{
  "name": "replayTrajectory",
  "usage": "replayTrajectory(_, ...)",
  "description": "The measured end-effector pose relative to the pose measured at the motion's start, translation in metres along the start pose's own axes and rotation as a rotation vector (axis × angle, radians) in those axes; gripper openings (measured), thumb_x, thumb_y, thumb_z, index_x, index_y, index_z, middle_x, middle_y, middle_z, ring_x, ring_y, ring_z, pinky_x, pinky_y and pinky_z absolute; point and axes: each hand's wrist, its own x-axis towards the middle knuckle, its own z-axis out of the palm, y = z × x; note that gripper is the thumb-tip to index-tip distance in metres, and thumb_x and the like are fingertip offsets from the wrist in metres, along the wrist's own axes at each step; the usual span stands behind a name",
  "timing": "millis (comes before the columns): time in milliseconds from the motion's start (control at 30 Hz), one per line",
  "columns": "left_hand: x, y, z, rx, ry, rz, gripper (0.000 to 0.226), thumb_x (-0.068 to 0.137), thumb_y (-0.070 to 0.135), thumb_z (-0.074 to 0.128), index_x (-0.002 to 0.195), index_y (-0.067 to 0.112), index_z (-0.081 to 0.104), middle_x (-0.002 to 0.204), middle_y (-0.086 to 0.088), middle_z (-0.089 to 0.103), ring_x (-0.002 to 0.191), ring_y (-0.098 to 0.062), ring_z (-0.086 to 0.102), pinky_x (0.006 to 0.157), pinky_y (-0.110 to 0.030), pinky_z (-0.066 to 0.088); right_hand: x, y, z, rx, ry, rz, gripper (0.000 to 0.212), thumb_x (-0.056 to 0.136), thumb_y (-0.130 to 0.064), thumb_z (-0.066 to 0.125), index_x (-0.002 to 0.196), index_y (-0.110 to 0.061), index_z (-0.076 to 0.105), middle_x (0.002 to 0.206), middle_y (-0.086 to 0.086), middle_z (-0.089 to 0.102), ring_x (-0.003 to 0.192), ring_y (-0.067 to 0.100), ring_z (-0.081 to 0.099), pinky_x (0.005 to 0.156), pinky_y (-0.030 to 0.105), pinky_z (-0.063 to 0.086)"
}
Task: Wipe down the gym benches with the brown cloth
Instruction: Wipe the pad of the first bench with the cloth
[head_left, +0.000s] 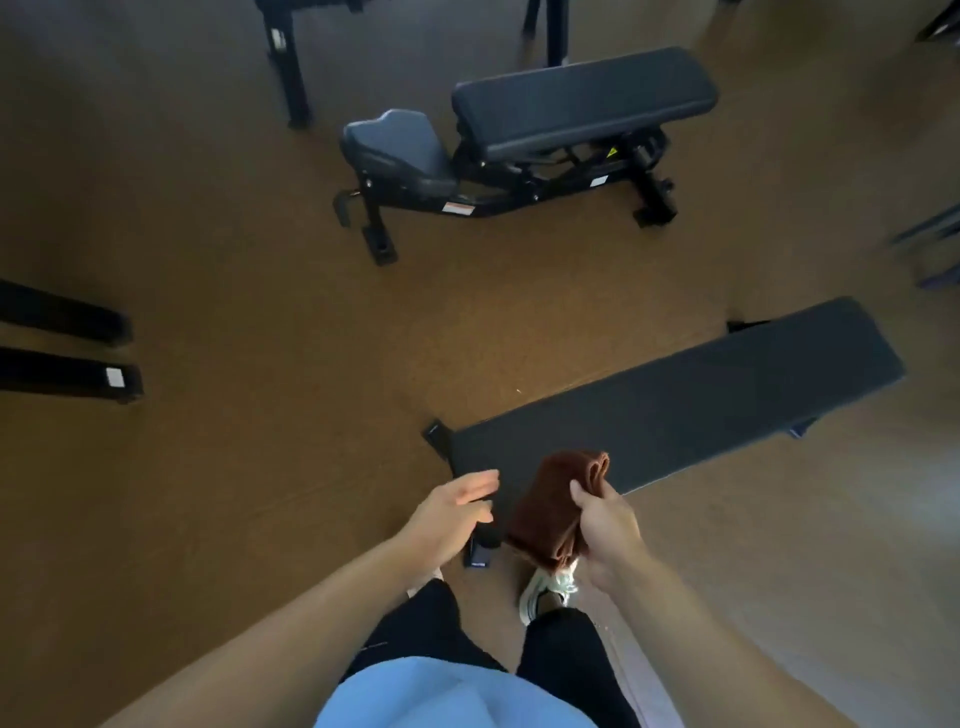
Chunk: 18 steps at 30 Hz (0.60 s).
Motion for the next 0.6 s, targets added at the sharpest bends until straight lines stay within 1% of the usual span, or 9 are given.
replayTrajectory(67,0.015,-0.017,-0.001,-0.047,0.094,-0.063,0.051,0.103,-0.004,0.047,0.148,0.020,0.050,0.150,0.002,0.053,0.136,-0.016,0.051,0.120,-0.036,0.034,0.026,-0.009,-0.002,-0.191,0.028,-0.103,0.028,0.107,-0.023,0.060,0.133,-0.028,0.066,0.109,-0.003,0.077,0.103,0.023,0.073,0.098,0.046,0.058)
replayTrajectory(133,0.031,-0.033,0.002,-0.088,0.192,-0.100,0.049,0.103,-0.001,0.049,0.147,0.020,0.052,0.145,0.004,0.057,0.136,-0.015,0.051,0.120,-0.036,0.035,0.049,-0.017,-0.002,-0.413,0.027,-0.262,0.024,0.108,-0.029,0.056,0.129,-0.035,0.065,0.104,-0.008,0.074,0.100,0.019,0.071,0.090,0.041,0.059)
replayTrajectory(200,0.046,-0.045,0.007,-0.146,0.304,-0.125,0.046,0.103,0.000,0.049,0.143,0.021,0.056,0.141,0.006,0.061,0.134,-0.014,0.054,0.119,-0.035,0.036,0.074,-0.017,-0.003,-0.598,-0.024,-0.412,0.030,0.110,-0.032,0.051,0.139,-0.037,0.060,0.108,-0.008,0.072,0.100,0.017,0.069,0.083,0.035,0.056)
replayTrajectory(233,0.054,-0.052,0.010,-0.172,0.356,-0.131,0.045,0.103,0.001,0.050,0.141,0.022,0.058,0.139,0.007,0.062,0.132,-0.013,0.055,0.117,-0.032,0.037,0.087,-0.014,-0.004,-0.676,-0.073,-0.475,0.037,0.110,-0.032,0.050,0.146,-0.039,0.055,0.119,-0.006,0.071,0.107,0.019,0.067,0.089,0.036,0.056)
replayTrajectory(267,0.064,-0.059,0.014,-0.193,0.403,-0.130,0.044,0.103,0.001,0.050,0.140,0.023,0.059,0.137,0.009,0.063,0.130,-0.011,0.056,0.114,-0.029,0.039,0.103,-0.006,-0.007,-0.763,-0.138,-0.524,0.042,0.110,-0.031,0.050,0.151,-0.041,0.051,0.134,-0.006,0.067,0.121,0.020,0.064,0.102,0.038,0.053)
replayTrajectory(333,0.085,-0.079,0.022,-0.222,0.476,-0.133,0.043,0.102,0.003,0.052,0.138,0.026,0.061,0.133,0.014,0.064,0.127,-0.007,0.056,0.106,-0.024,0.042,0.140,0.018,-0.013,-1.049,-0.345,-0.595,0.049,0.110,-0.027,0.052,0.156,-0.040,0.045,0.160,-0.010,0.048,0.150,0.017,0.041,0.123,0.035,0.031)
replayTrajectory(433,0.122,-0.119,0.037,-0.247,0.509,-0.141,0.045,0.100,-0.003,0.052,0.130,0.029,0.062,0.129,0.015,0.063,0.126,-0.007,0.058,0.098,-0.017,0.044,0.196,0.069,-0.021,-1.452,-0.544,-0.555,0.050,0.110,-0.028,0.052,0.158,-0.037,0.043,0.170,-0.011,0.029,0.158,0.014,0.025,0.127,0.029,0.017)
replayTrajectory(533,0.159,-0.163,0.049,-0.209,0.509,-0.159,0.051,0.098,-0.004,0.054,0.130,0.034,0.060,0.133,0.012,0.062,0.129,-0.007,0.055,0.104,-0.025,0.042,0.234,0.116,-0.017,-1.495,-0.519,-0.592,0.054,0.111,-0.032,0.049,0.162,-0.036,0.033,0.173,-0.010,0.019,0.161,0.014,0.017,0.126,0.023,0.005)
replayTrajectory(600,0.180,-0.188,0.053,-0.181,0.505,-0.163,0.053,0.097,0.000,0.057,0.130,0.041,0.059,0.137,0.011,0.059,0.133,-0.007,0.051,0.107,-0.030,0.042,0.256,0.138,-0.005,-1.529,-0.459,-0.687,0.065,0.109,-0.047,0.046,0.166,-0.039,0.017,0.174,-0.013,0.004,0.163,0.014,-0.001,0.126,0.027,-0.007)
